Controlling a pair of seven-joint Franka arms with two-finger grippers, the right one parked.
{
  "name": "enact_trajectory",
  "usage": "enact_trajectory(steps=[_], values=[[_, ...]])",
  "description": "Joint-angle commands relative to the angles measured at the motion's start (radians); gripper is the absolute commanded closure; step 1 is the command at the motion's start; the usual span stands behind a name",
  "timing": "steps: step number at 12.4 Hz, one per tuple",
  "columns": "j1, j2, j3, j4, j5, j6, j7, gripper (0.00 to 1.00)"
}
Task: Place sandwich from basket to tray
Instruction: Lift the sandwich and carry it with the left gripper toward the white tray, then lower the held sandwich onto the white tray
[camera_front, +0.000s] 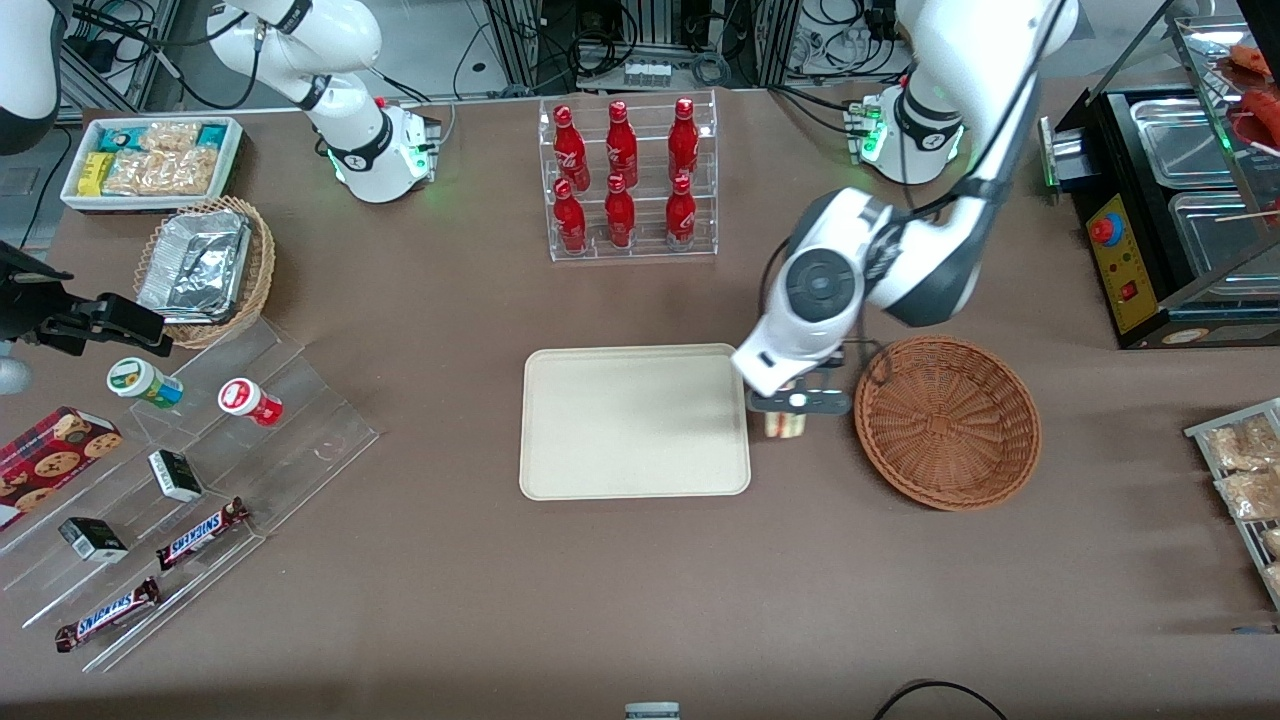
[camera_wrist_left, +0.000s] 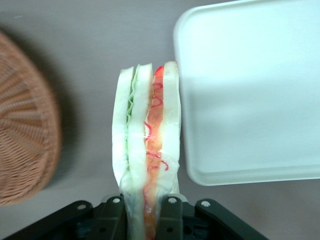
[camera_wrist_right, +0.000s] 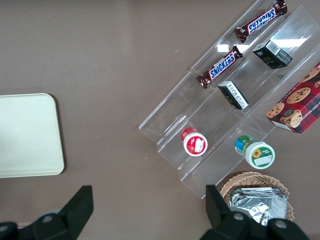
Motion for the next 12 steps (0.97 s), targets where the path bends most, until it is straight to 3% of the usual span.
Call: enact_trajectory(steps=[1,4,12], values=[[-0.059,0.133,0.006,0.158,-0.008,-0.024,-0.042,1.0],[-0.096,0.251,0.006,0.27,-0.033,-0.022,-0.06,1.0],[-0.135,0.362,0.006,0.373,-0.034,-0.013,-0.086,1.0]])
